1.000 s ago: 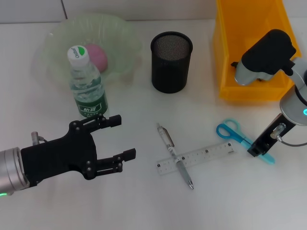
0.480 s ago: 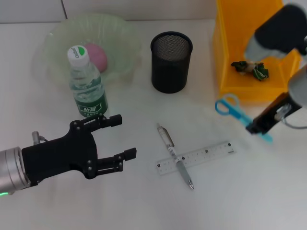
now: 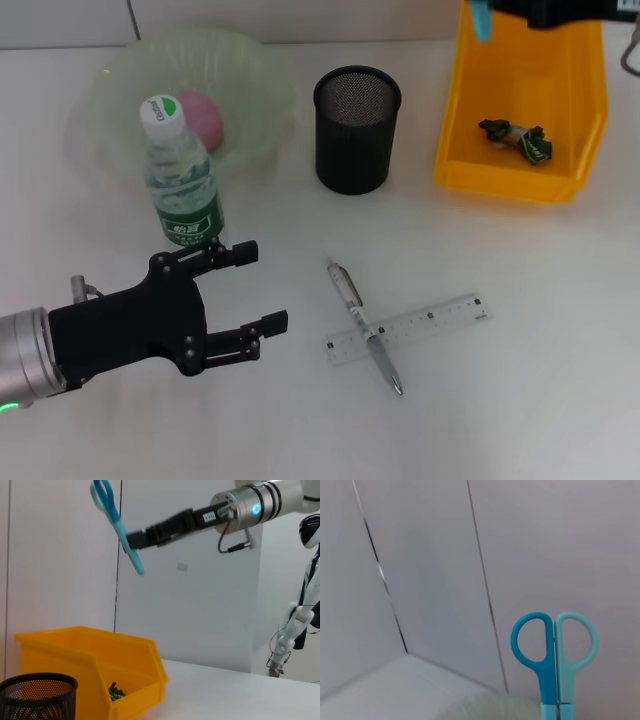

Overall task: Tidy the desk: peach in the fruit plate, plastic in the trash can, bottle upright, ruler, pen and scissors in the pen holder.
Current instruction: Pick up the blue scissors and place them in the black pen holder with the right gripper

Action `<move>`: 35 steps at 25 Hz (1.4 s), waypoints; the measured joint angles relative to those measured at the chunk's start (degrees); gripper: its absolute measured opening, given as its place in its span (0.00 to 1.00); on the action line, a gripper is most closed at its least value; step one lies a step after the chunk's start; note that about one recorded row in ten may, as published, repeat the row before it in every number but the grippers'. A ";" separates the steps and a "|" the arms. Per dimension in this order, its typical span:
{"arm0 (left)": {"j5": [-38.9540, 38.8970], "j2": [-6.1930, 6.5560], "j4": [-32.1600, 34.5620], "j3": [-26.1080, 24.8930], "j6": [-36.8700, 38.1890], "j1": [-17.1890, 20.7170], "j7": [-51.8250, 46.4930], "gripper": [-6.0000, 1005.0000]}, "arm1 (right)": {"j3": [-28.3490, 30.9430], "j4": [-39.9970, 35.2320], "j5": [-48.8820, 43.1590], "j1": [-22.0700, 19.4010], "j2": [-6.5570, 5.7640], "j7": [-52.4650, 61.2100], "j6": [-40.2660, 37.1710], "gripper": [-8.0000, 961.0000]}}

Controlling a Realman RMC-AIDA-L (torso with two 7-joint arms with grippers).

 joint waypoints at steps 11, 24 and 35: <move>0.00 -0.09 -0.44 0.37 -0.24 -0.13 0.35 0.81 | 0.39 47.31 42.02 7.44 0.01 -58.24 4.42 0.21; 0.00 -0.07 -0.54 1.28 -0.11 -0.23 0.39 0.81 | -3.72 70.26 44.33 20.61 0.40 -71.22 14.49 0.21; -0.09 -0.06 -0.53 1.33 0.03 -0.23 0.42 0.81 | -5.49 71.54 44.80 19.69 0.65 -70.76 15.93 0.31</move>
